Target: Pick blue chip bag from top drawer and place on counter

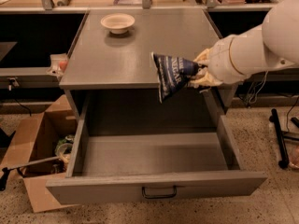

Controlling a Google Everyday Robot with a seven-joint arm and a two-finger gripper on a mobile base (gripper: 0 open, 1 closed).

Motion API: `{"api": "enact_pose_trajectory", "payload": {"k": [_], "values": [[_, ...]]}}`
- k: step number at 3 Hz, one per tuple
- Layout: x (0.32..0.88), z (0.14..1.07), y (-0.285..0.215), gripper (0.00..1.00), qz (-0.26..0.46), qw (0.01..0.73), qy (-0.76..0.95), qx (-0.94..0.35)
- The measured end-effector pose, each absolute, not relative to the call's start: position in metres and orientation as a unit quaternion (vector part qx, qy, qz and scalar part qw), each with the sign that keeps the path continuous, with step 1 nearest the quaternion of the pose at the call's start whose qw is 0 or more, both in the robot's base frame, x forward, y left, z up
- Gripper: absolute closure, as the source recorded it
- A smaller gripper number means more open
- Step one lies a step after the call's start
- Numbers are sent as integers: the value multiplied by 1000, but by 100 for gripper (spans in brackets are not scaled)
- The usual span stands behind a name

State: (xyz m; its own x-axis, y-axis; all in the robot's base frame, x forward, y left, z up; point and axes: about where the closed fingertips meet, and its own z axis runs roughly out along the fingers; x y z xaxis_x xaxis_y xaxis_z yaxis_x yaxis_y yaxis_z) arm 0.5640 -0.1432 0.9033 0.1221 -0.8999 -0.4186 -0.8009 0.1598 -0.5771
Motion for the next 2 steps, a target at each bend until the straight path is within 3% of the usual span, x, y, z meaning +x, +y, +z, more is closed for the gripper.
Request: {"api": "enact_pose_trajectory", "payload": {"k": [2], "values": [[637,951,-162,100,-92,464,678,-563]]}}
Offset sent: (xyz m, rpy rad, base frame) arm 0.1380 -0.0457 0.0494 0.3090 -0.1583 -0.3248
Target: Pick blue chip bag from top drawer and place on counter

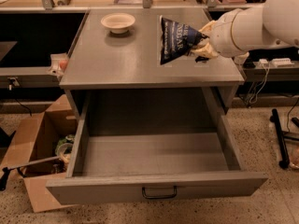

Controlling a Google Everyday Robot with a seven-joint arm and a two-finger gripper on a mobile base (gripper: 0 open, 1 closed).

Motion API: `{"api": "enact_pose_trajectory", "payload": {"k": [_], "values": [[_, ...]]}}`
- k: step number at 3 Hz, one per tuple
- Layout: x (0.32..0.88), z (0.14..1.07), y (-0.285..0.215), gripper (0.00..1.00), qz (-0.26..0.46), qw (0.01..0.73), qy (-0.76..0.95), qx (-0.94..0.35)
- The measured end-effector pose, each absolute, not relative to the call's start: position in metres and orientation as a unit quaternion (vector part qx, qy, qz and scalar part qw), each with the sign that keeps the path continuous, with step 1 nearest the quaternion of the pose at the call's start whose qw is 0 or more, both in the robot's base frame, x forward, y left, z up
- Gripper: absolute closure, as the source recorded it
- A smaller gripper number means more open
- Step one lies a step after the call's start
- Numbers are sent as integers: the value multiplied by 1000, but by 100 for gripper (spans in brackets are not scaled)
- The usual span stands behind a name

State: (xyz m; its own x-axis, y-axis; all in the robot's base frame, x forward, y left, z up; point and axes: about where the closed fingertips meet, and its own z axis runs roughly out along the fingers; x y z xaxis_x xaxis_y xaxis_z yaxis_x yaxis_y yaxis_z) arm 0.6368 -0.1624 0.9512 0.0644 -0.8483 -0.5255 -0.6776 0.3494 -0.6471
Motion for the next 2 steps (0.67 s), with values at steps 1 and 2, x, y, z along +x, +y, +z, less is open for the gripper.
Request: {"api": "enact_pose_trajectory", "payload": {"k": [1,2], "values": [[643,952,-163,100,-84,471,689,-544],[643,952,-163,100,-84,471,689,-544]]}}
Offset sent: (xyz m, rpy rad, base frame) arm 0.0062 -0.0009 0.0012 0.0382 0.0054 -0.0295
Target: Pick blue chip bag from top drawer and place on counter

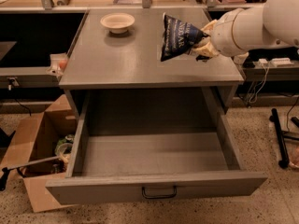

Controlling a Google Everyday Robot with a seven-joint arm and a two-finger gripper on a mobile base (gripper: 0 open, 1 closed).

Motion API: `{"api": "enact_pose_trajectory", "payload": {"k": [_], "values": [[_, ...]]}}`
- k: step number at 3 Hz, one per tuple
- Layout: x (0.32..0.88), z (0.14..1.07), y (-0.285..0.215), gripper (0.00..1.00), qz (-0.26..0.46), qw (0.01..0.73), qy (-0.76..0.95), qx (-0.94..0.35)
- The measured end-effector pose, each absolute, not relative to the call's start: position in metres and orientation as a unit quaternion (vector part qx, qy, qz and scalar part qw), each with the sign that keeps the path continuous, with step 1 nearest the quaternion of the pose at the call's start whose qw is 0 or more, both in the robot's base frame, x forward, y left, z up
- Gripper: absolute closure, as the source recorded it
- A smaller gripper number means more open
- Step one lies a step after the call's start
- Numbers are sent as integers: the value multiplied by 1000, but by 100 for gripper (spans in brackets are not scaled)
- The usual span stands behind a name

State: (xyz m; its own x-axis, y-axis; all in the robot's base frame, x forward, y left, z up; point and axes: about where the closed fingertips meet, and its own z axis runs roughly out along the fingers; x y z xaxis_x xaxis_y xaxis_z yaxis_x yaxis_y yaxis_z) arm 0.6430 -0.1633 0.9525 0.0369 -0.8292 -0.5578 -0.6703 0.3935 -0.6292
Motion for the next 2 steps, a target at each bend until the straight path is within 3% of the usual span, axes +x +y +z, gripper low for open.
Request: {"api": "enact_pose_trajectory", "payload": {"k": [2], "values": [[709,941,-195,100,-75,509,729,-451]]}}
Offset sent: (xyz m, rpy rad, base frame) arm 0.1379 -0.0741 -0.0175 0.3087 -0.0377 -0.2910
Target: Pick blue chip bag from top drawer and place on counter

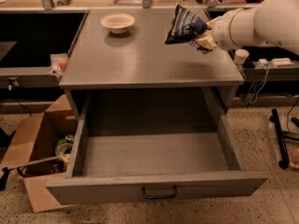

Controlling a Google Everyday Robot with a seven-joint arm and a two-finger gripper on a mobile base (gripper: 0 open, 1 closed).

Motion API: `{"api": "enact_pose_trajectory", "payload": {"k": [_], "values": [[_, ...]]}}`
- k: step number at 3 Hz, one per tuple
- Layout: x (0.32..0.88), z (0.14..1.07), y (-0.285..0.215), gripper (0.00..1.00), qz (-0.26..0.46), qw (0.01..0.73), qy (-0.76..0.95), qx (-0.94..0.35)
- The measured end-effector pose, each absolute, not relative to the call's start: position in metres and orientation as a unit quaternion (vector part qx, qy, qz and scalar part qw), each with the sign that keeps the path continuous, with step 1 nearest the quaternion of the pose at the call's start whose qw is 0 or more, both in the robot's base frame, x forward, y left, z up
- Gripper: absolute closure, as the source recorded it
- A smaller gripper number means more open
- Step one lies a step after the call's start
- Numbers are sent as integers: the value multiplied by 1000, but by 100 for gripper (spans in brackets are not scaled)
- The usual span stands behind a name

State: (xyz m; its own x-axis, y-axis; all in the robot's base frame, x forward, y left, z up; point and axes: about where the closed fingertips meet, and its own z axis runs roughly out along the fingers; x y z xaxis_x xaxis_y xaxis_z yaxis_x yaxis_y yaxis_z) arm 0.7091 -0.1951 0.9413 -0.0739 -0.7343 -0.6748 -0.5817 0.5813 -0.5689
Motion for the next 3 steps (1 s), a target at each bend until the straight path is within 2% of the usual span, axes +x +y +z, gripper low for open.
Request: {"api": "enact_pose_trajectory", "payload": {"k": [1,3], "values": [[763,929,-214,100,-47,528,750,-396],[845,902,-218,100,2,543,768,-339]]}}
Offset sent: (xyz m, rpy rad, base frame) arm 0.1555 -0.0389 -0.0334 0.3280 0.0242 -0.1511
